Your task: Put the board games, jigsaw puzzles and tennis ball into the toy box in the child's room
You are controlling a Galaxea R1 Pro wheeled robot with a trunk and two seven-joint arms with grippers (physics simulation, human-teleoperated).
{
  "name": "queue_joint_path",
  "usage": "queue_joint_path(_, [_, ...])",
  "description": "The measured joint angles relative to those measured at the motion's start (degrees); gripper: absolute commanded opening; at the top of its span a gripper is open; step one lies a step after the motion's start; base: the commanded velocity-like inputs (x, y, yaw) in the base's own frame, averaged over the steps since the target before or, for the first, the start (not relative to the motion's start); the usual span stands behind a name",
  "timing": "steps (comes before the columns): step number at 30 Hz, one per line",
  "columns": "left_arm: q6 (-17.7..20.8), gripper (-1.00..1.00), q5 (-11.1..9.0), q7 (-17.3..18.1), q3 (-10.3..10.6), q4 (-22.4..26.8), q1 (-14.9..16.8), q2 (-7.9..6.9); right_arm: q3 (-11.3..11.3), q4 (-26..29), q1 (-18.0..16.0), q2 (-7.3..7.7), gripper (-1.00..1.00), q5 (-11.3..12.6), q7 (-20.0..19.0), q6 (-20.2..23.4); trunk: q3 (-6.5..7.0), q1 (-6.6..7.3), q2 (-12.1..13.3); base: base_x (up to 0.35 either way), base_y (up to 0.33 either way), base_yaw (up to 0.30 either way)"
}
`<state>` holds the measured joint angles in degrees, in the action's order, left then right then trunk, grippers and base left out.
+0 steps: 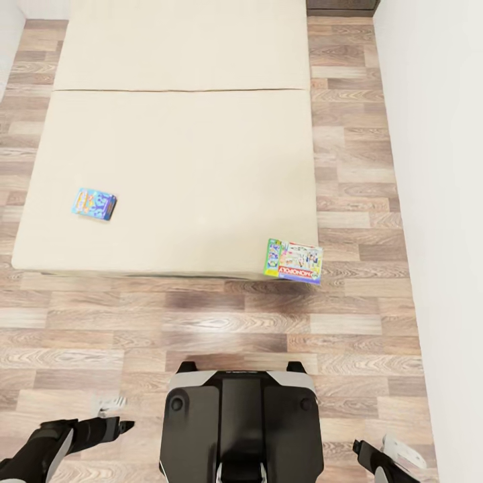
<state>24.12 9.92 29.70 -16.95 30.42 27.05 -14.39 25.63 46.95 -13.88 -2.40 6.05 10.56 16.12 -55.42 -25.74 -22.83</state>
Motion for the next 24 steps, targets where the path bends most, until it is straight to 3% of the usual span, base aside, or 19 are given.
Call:
queue_joint_path(6, [-1.5, 1.0, 0.0, -2.0, -0.2, -1.1, 0.0, 0.45, -0.6, -0.7, 0.0, 0.13, 1.0, -0.1, 0.0, -0.9, 0.56, 0.0, 0.0, 0.0, 0.0, 0.0])
queue_joint_path(16, [-7.9, 1.0, 0.1, -4.2, -1.0, -7.1, 0.0, 1.1, -1.3, -1.3, 0.0, 0.42, 1.0, -0.1, 0.1, -1.3, 1.48, 0.0, 0.0, 0.0, 0.0, 0.0])
queue_joint_path(24, [-10.0, 1.0, -0.1, -11.4, -1.2, -8.5, 0.0, 1.3, -1.4, -3.2, 0.0, 0.43, 1.0, -0.2, 0.2, -2.3, 2.22, 0.0, 0.0, 0.0, 0.0, 0.0])
